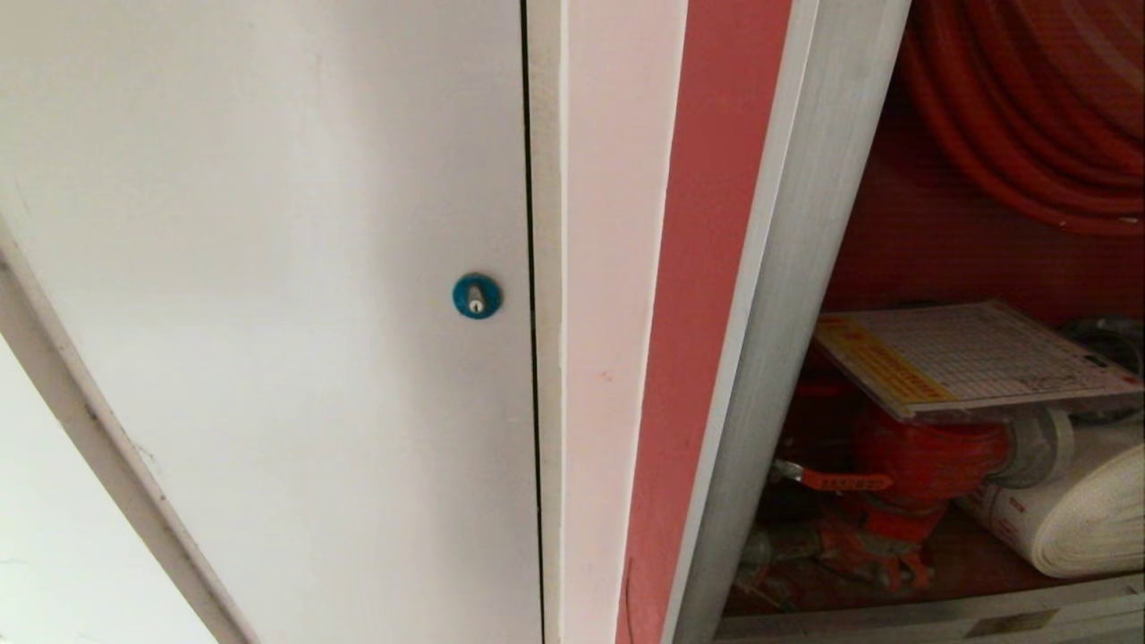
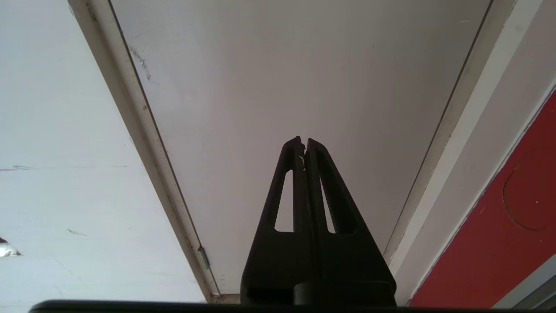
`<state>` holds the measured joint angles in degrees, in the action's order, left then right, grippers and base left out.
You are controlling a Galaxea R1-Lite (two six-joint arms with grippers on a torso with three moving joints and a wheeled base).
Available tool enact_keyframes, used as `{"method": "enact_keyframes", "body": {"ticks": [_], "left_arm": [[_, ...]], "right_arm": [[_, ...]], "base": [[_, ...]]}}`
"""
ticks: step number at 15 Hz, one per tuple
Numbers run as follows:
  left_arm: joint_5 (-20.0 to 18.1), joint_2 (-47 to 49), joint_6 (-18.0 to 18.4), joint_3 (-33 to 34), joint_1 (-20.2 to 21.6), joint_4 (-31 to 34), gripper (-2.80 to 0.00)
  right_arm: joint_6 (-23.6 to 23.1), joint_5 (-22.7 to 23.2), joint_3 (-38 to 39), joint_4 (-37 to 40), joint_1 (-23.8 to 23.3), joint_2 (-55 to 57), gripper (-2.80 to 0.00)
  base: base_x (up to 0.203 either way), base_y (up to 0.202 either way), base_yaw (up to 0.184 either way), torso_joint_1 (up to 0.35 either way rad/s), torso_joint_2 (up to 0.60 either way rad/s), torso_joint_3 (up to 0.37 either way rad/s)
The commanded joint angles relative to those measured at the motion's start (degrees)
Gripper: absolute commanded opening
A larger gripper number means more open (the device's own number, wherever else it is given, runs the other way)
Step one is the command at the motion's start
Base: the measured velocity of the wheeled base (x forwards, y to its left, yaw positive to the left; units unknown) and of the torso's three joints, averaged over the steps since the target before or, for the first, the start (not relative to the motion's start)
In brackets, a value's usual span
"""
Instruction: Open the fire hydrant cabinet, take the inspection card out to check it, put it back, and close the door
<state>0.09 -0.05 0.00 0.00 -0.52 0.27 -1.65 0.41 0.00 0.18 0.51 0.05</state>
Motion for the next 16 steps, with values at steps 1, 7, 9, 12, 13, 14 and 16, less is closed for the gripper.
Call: {"method": "enact_keyframes", "body": {"ticks": [1, 7, 9, 12, 13, 14, 16], "left_arm": [[0.0, 0.05, 0.0, -0.01, 0.0, 0.0, -2.8], [0.02, 0.05, 0.0, -0.05, 0.0, 0.0, -2.8], [0.07, 0.05, 0.0, 0.0, 0.0, 0.0, -2.8], [0.0, 0.05, 0.07, -0.07, 0.0, 0.0, -2.8], [0.0, 0.05, 0.09, -0.08, 0.0, 0.0, -2.8], [0.0, 0.05, 0.09, -0.09, 0.0, 0.0, -2.8], [0.0, 0.05, 0.07, -0.02, 0.0, 0.0, -2.8]], "right_arm": [[-0.02, 0.02, 0.09, -0.01, 0.02, 0.13, -2.8], [-0.02, 0.02, 0.09, -0.01, -0.03, 0.13, -2.8], [-0.02, 0.02, 0.09, -0.01, 0.02, 0.13, -2.8], [-0.02, 0.02, 0.09, -0.01, 0.02, 0.13, -2.8], [-0.02, 0.02, 0.09, -0.01, 0.02, 0.13, -2.8], [-0.02, 0.02, 0.09, -0.01, 0.02, 0.13, -2.8], [-0.02, -0.03, 0.09, -0.01, -0.02, 0.13, -2.8]], "base": [[0.0, 0.0, 0.0, 0.0, 0.0, 0.0], [0.0, 0.0, 0.0, 0.0, 0.0, 0.0], [0.0, 0.0, 0.0, 0.0, 0.0, 0.0], [0.0, 0.0, 0.0, 0.0, 0.0, 0.0], [0.0, 0.0, 0.0, 0.0, 0.0, 0.0], [0.0, 0.0, 0.0, 0.0, 0.0, 0.0], [-0.115, 0.0, 0.0, 0.021, 0.01, 0.001]]}}
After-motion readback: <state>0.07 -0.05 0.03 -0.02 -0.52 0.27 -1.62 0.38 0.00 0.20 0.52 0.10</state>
